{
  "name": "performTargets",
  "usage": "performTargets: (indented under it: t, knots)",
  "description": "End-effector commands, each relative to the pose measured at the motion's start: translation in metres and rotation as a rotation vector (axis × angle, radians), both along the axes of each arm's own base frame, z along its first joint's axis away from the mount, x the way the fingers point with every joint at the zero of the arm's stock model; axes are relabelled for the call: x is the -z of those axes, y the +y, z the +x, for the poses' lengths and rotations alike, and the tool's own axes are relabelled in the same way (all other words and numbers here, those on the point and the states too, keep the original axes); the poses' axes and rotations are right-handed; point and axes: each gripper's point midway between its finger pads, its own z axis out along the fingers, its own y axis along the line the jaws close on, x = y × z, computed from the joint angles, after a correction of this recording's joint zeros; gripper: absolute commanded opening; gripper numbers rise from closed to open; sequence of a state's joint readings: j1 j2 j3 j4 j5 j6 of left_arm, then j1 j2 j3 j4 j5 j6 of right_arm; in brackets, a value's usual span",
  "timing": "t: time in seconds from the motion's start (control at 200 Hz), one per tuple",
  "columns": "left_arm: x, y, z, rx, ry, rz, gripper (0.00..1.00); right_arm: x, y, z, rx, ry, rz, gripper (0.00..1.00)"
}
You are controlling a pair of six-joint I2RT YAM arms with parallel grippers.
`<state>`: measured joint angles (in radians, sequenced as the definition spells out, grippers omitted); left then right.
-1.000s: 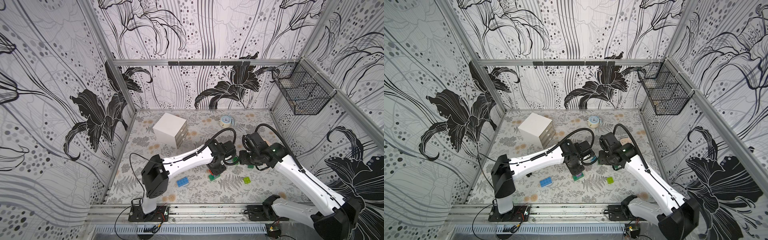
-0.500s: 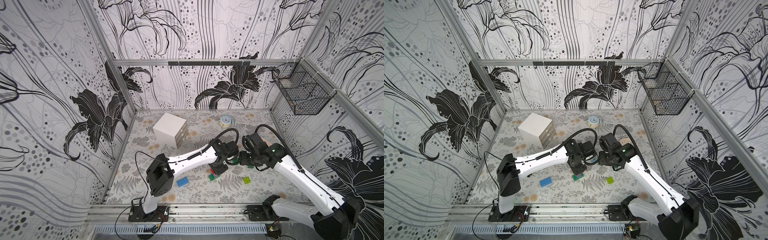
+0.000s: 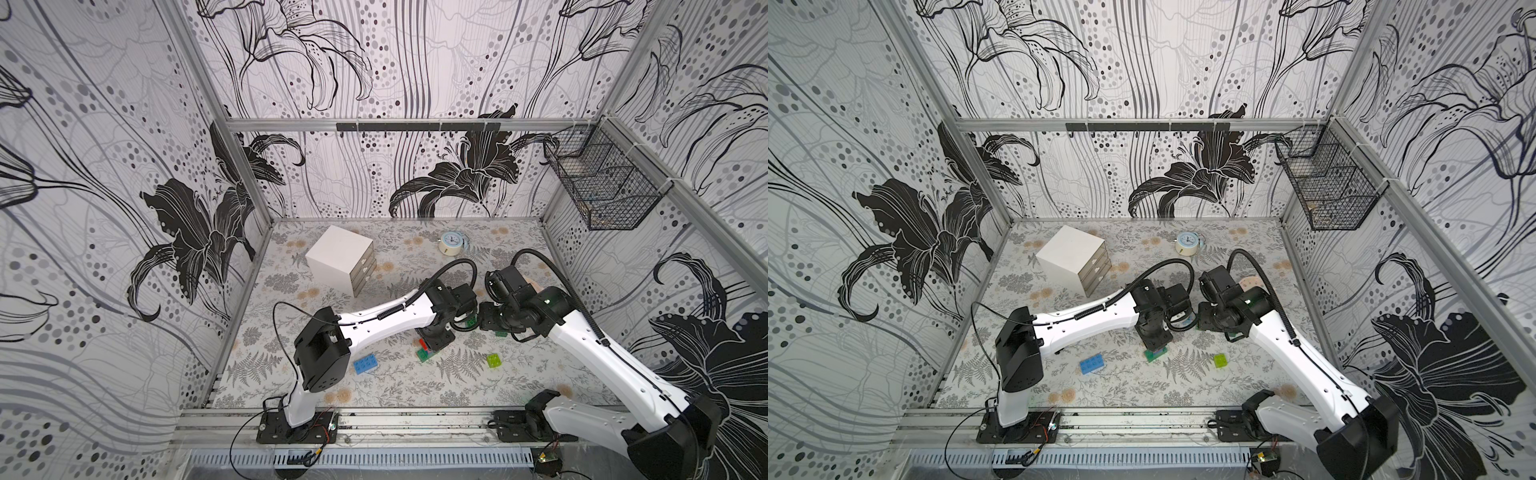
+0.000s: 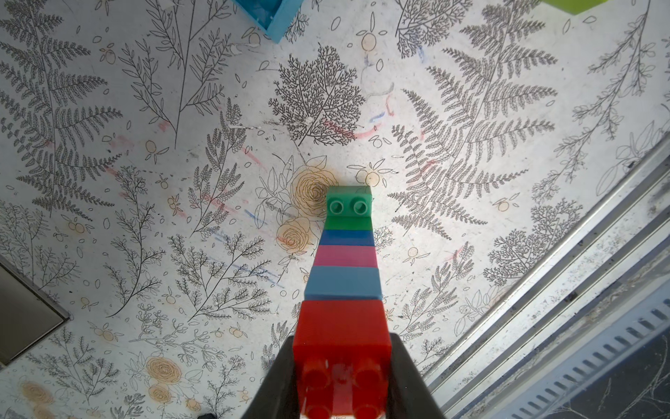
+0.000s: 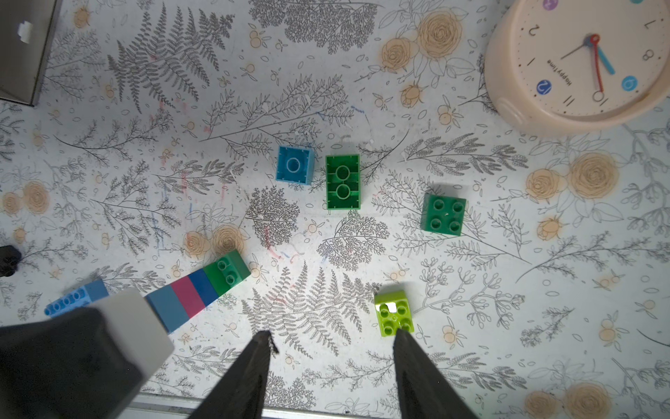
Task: Assemble the number 1 with lego
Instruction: Assemble the lego brick with the lego brick.
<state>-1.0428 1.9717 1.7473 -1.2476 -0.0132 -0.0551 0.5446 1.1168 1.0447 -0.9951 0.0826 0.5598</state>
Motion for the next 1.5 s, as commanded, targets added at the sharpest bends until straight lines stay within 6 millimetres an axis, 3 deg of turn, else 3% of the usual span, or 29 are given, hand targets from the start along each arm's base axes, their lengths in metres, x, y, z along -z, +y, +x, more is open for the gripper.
performTargets:
  t: [0.0, 0.476, 0.626, 0.811, 1.147, 1.232, 1.387, 1.492]
  knots:
    - [0.018, 0.000, -0.004, 0.012, 0.026, 0.027, 0.00, 0.001, -0.005, -0.007, 0.019, 0.017, -0.001, 0.58]
    - [0.054, 0.019, -0.016, -0.056, 0.098, 0.136, 0.00, -0.001, -0.006, -0.007, 0.027, 0.012, 0.000, 0.57]
    - [0.057, 0.016, -0.015, -0.064, 0.097, 0.131, 0.07, -0.004, -0.006, -0.006, 0.026, 0.004, 0.002, 0.58]
    - [0.046, 0.010, -0.003, -0.073, 0.050, 0.105, 0.27, -0.010, -0.007, -0.006, 0.025, -0.015, 0.002, 0.61]
    - [-0.018, -0.012, 0.007, -0.120, -0.039, -0.113, 0.67, -0.018, -0.010, -0.008, 0.007, -0.046, 0.004, 0.77]
    - [-0.040, -0.015, 0.007, -0.147, -0.059, -0.203, 0.70, -0.018, -0.007, -0.007, -0.020, -0.062, 0.015, 0.78]
    - [-0.094, -0.004, 0.032, -0.307, -0.203, -0.466, 0.70, -0.016, 0.034, -0.006, -0.154, -0.160, 0.106, 0.74]
    - [-0.122, 0.030, 0.054, -0.500, -0.301, -0.671, 0.69, -0.015, 0.070, -0.007, -0.277, -0.252, 0.076, 0.73]
